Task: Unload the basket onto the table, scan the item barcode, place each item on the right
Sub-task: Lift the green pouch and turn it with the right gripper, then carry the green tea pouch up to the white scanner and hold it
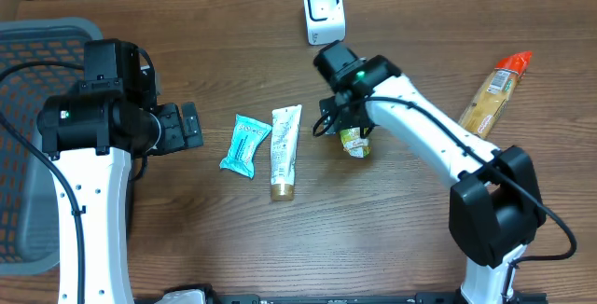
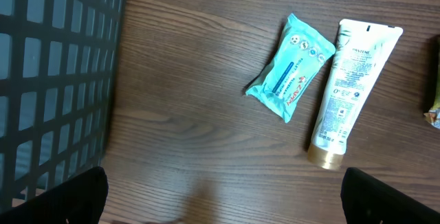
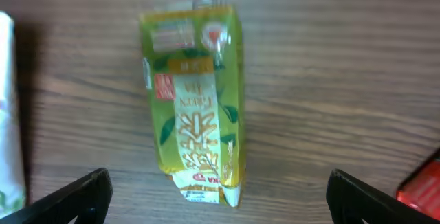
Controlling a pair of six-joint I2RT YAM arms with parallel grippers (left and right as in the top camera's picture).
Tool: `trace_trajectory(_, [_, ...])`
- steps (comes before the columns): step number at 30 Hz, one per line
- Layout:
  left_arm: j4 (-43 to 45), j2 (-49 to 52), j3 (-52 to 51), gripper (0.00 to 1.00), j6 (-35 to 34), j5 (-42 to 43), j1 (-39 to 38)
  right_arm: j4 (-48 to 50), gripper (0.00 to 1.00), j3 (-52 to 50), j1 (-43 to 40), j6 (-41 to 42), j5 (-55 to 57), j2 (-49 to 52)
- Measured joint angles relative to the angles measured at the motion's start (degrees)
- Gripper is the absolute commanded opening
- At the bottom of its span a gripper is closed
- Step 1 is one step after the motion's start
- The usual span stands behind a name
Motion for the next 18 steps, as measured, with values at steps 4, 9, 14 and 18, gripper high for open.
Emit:
trace_trajectory(4, [0.0, 0.0, 0.0, 1.00, 0.0, 0.0, 0.0, 1.9, 1.00, -2.7, 0.2, -1.3, -2.8, 1.5])
trace_trajectory(9, [0.0, 0.0, 0.0, 0.99, 0.0, 0.0, 0.0, 3.9, 0.96, -5.2, 0.3, -3.3, -4.8, 4.0])
trace_trajectory(14, [0.0, 0.0, 0.0, 1.00, 0.0, 0.0, 0.0, 7.3, 0.83, -7.9, 0.2, -4.4, -5.3, 4.9])
trace_trajectory(18, [0.0, 0.0, 0.0, 1.00, 0.0, 0.0, 0.0, 8.7, 0.56, -9.6, -0.3, -5.1, -5.4, 5.0])
